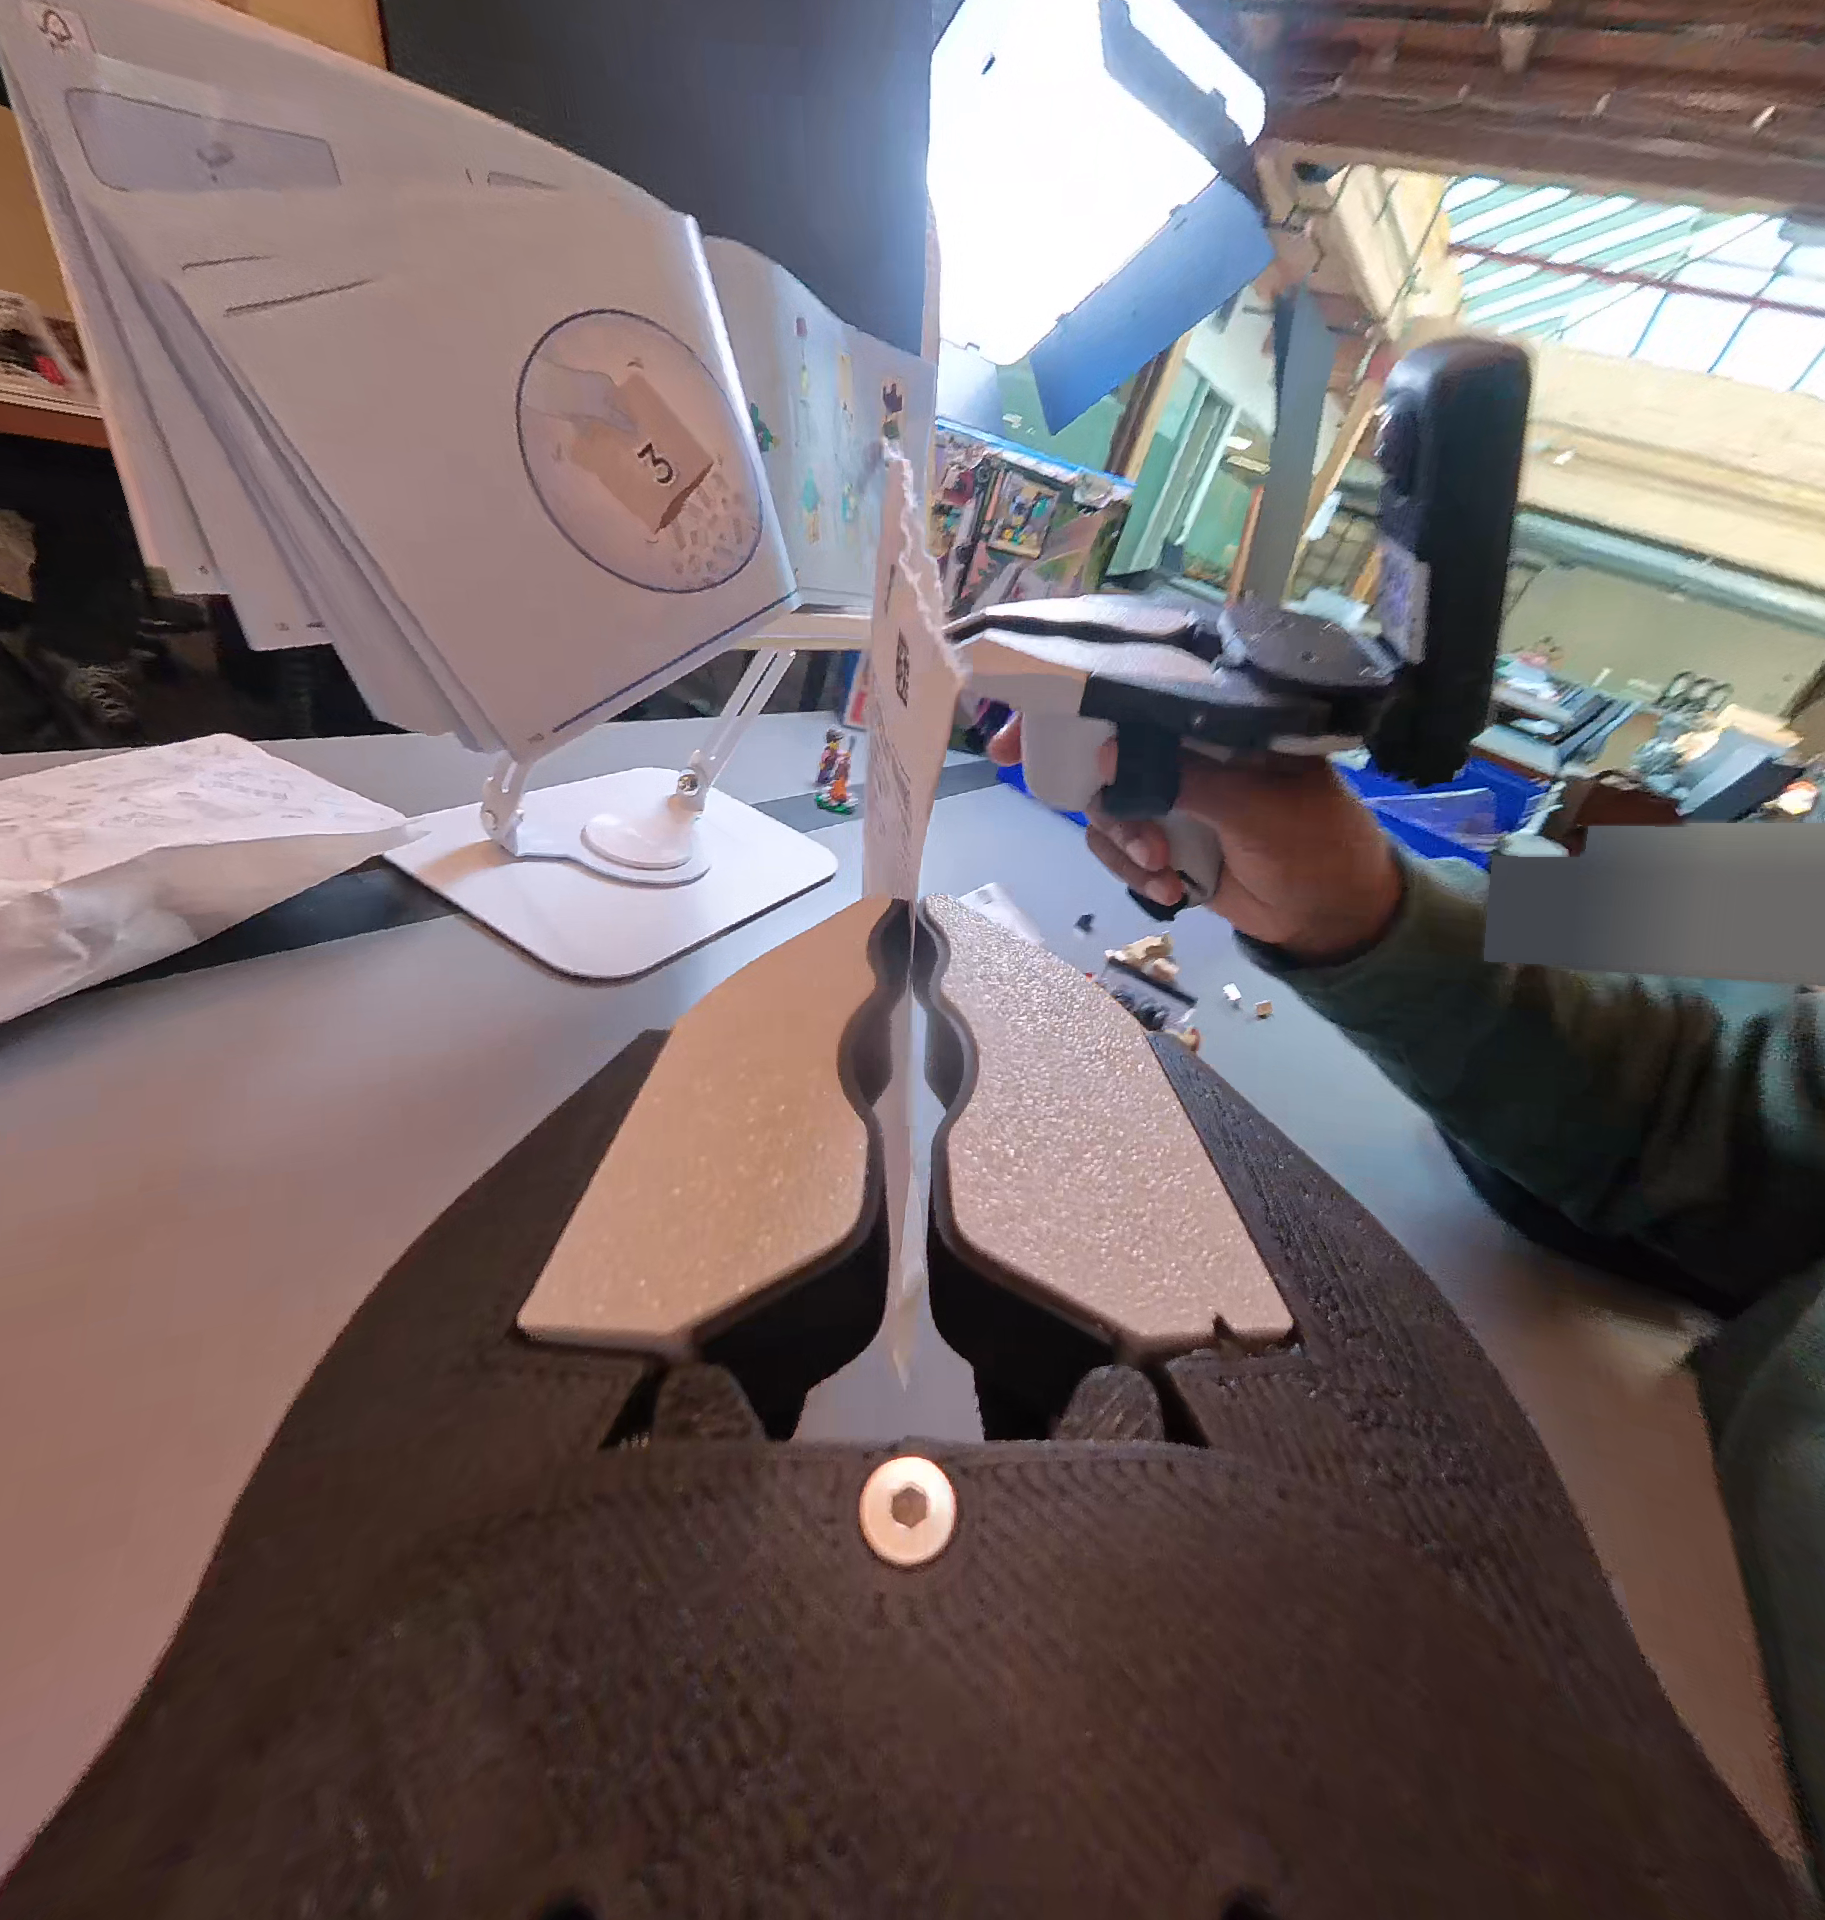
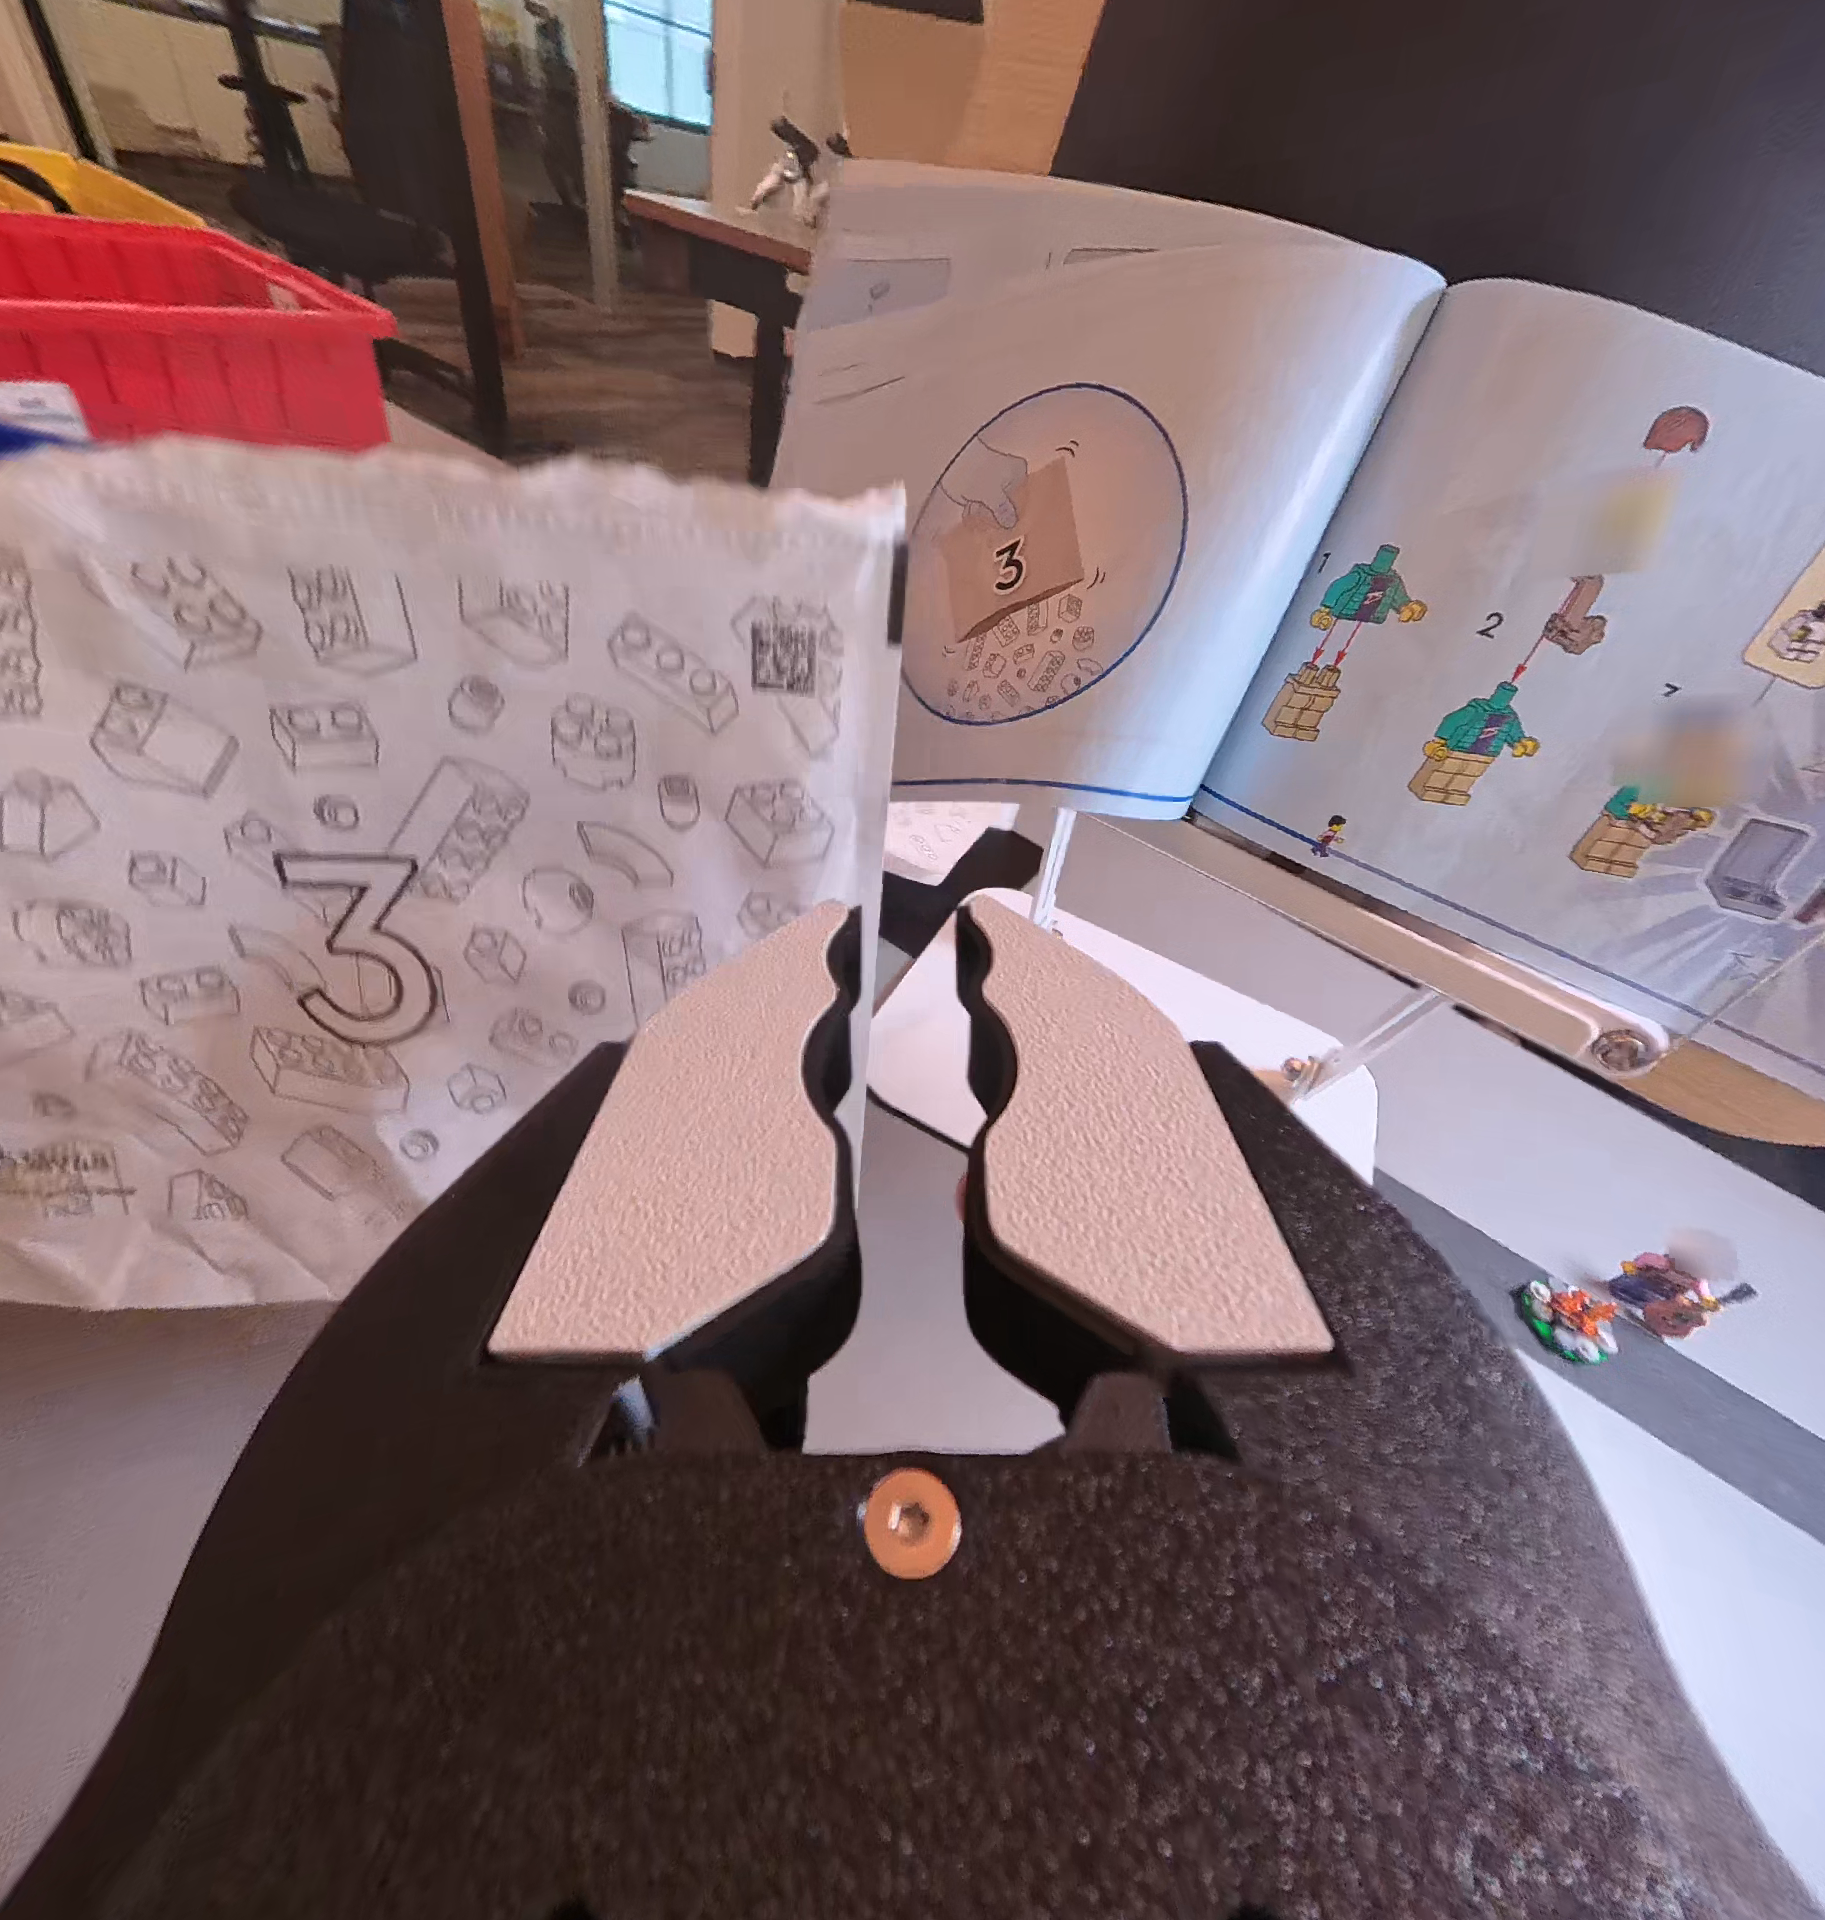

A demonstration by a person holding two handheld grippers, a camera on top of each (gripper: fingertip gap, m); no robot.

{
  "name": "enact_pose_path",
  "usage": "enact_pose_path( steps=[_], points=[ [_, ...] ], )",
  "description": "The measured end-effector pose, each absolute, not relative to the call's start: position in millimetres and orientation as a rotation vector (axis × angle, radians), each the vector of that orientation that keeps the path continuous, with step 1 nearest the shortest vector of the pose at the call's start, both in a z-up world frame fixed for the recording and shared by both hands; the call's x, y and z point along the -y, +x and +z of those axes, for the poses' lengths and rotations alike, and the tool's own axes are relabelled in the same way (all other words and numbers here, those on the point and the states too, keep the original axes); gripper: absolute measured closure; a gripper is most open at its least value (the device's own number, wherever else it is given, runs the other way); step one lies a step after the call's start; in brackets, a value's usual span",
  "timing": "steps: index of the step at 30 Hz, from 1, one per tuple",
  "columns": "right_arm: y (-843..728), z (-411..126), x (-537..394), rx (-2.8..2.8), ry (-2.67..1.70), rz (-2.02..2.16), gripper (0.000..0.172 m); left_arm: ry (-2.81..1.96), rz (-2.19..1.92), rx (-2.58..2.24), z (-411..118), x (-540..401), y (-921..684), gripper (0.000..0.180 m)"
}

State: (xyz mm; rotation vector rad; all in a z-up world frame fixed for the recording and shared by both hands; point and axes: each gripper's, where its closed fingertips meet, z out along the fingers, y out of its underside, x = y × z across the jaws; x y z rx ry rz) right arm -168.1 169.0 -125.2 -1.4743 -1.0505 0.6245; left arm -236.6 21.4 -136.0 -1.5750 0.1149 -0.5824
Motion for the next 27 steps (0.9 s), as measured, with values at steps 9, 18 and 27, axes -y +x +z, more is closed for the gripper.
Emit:
enact_pose_path(
  steps=[9, 18, 27],
  points=[
    [-122.9, -126.9, -108.2, 1.506, -1.154, 1.104, 0.114, -1.451, -0.992, -0.259, -113.5, -3.0, -213.1, 0.18],
    [-64.8, -138.2, -75.4, 1.597, -1.164, 1.352, 0.171, -1.552, -0.956, -0.536, -145.1, -2.5, -162.9, 0.178],
    [-5.2, -180.2, -72.3, 1.562, -1.269, 1.373, 0.171, -1.663, -0.604, -0.807, -192.4, -1.6, -112.2, 0.18]
  ],
)
